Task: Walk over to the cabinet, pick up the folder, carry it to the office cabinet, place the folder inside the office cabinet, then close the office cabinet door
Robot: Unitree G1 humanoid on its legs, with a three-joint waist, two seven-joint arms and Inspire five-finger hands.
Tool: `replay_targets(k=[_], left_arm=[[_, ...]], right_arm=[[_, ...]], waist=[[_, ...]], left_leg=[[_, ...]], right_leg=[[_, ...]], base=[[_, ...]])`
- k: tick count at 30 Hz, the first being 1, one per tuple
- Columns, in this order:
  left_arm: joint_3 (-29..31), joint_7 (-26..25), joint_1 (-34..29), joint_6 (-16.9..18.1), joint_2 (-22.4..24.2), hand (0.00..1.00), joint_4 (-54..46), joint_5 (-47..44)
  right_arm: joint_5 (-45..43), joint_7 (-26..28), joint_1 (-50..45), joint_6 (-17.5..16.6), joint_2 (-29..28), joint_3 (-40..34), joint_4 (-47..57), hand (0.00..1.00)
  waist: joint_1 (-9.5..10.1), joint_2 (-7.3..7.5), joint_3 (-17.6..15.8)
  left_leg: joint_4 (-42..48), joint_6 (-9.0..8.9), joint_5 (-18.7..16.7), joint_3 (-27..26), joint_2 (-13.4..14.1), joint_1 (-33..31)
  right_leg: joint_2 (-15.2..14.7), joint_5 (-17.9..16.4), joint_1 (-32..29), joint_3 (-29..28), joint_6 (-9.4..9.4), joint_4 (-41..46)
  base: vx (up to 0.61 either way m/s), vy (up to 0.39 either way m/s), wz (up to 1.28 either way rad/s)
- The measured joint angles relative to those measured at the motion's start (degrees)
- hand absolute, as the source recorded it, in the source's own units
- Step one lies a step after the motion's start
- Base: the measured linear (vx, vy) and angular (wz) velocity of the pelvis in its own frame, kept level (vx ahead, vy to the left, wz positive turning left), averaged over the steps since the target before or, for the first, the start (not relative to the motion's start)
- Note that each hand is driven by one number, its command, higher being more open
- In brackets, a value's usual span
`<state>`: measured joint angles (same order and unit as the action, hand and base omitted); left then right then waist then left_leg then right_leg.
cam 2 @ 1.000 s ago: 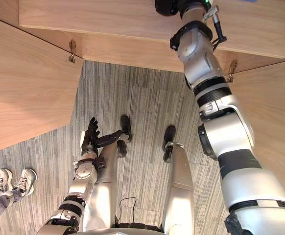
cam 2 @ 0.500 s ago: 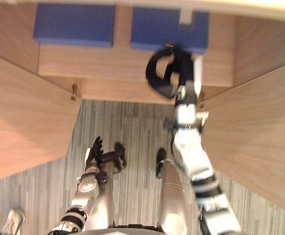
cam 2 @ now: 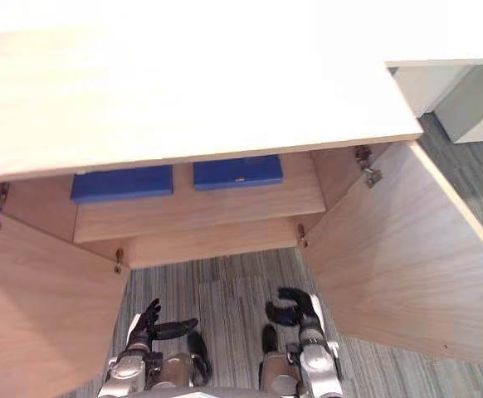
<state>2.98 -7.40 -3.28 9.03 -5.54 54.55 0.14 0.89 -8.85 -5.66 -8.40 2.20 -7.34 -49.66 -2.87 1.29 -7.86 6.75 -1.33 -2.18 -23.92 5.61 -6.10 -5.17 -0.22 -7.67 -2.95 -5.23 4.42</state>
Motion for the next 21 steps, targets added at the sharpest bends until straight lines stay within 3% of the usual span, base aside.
replay_targets(k=[2, 7, 11, 16, 18, 21], left_arm=[[0.02, 0.45, -0.49, -0.14, -0.04, 1.0, 0.5, 0.38], [0.07, 1.45, -2.05, -0.8, 0.03, 1.0, 1.99, 1.88], [1.1, 1.68, -4.21, -0.97, 0.16, 1.0, 1.98, 2.11], [2.26, 2.04, -4.57, -0.64, -0.1, 1.0, 1.93, 2.33], [2.36, 2.77, -4.53, -0.45, -0.09, 1.0, 1.31, 3.32], [4.9, 3.06, -4.56, -0.56, -0.06, 1.0, 1.06, 4.35]], right_arm=[[-3.47, -0.13, -1.13, 0.35, -0.02, -3.87, -0.77, 1.0], [-10.75, -0.69, -3.58, 0.44, 0.18, -11.74, -0.37, 1.0], [-13.26, -1.81, -4.39, 0.73, 0.14, -18.54, 4.34, 1.0], [-14.98, -4.26, -0.88, 0.27, 0.26, -21.76, 14.18, 1.0], [-15.43, -5.81, 1.53, -0.22, 0.66, -23.3, 15.7, 1.0], [-15.41, -6.83, 4.37, -0.99, 2.31, -23.68, 16.95, 1.0]], waist=[[-1.24, -0.05, 0.58], [-1.75, 0.03, 2.01], [-2.57, 0.14, 2.21], [-2.54, 0.45, 2.02], [-2.59, 0.43, 1.95], [-2.47, 0.21, 1.82]], left_leg=[[-2.91, -0.12, 1.33, -0.35, -0.71, 2.49], [-11.27, -0.92, 4.07, -3.53, -2.61, 8.37], [-11.75, -0.8, 3.31, -7.14, -3.22, 10.3], [-10.29, -0.68, 1.48, -13.2, -3.29, 9.27], [-5.92, 0.11, -0.24, -13.26, -1.69, 6.24], [-0.85, -0.65, -2.81, -12.36, 0.18, 4.51]], right_leg=[[-0.01, 0.36, 1.13, -0.67, 0.04, -0.81], [0.58, 1.06, 1.53, -4.66, 0.12, -1.91], [0.71, 1.73, 1.37, -9.09, 0.05, -2.43], [1.41, 3.91, -1.61, -14.91, 0.28, -3.17], [1.46, 5.15, -2.73, -11.51, 1.99, -3.3], [1.59, 5.49, -1.99, -5.67, 2.75, -3.98]], base=[[-0.06, 0.005, -0.19], [-0.07, 0.014, -0.41], [-0.03, 0.009, -0.58], [-0.01, -0.01, -0.61], [0.04, -0.091, -0.1], [0.03, -0.091, 0.07]])
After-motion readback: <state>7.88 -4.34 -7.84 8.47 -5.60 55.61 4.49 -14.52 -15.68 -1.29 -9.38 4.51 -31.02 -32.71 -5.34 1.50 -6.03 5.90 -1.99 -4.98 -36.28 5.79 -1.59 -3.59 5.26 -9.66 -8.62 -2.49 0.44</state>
